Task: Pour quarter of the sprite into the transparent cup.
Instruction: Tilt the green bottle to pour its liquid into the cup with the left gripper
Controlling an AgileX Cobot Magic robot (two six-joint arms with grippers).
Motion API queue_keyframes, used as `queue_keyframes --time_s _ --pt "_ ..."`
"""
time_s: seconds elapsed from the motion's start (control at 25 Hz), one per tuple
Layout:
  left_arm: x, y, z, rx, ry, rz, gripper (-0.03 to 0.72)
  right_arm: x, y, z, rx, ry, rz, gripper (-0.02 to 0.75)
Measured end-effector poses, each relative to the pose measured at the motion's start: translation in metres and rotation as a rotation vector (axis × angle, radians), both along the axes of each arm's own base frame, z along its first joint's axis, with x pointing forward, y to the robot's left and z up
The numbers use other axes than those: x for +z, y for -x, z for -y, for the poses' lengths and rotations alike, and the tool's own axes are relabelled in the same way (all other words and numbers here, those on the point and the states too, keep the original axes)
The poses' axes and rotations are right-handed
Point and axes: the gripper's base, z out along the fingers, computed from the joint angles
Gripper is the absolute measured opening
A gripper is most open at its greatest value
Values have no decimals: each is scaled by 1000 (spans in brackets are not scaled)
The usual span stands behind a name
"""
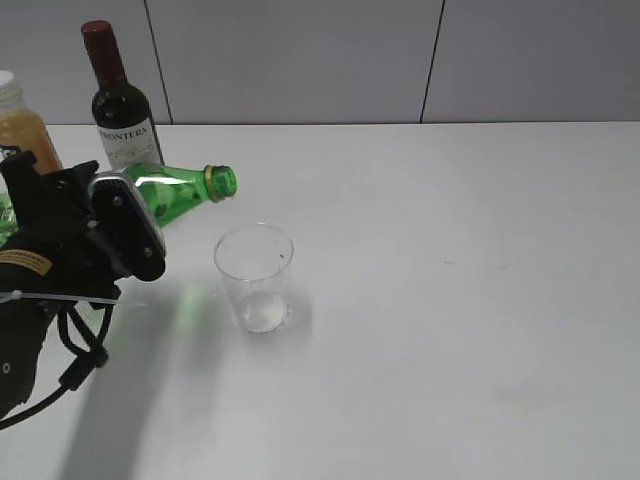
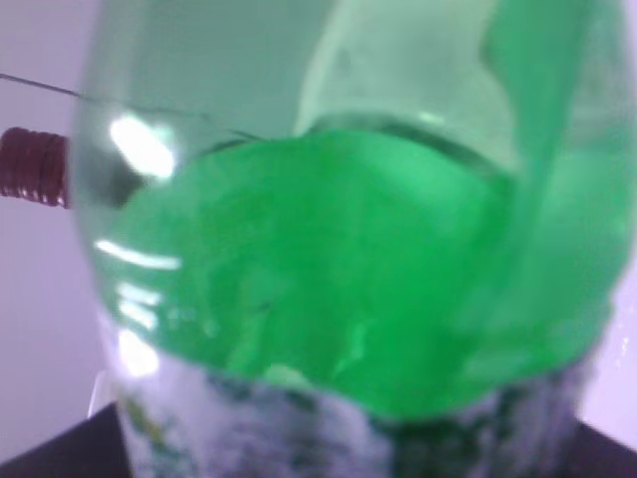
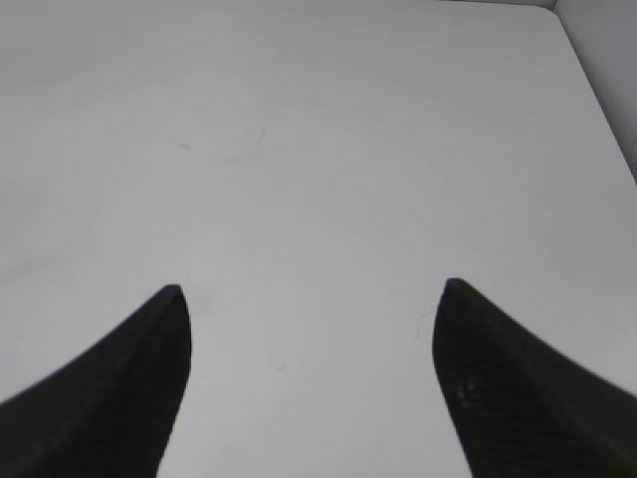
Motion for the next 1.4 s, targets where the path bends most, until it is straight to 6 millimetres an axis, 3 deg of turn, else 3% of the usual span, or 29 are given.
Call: queue_keyframes --time_s 1.08,1.4 --pt "0 0 -1 -49 -267 -22 456 0 0 0 0 0 0 585" --pt "7 0 -4 -31 -277 -6 456 0 0 0 0 0 0 585"
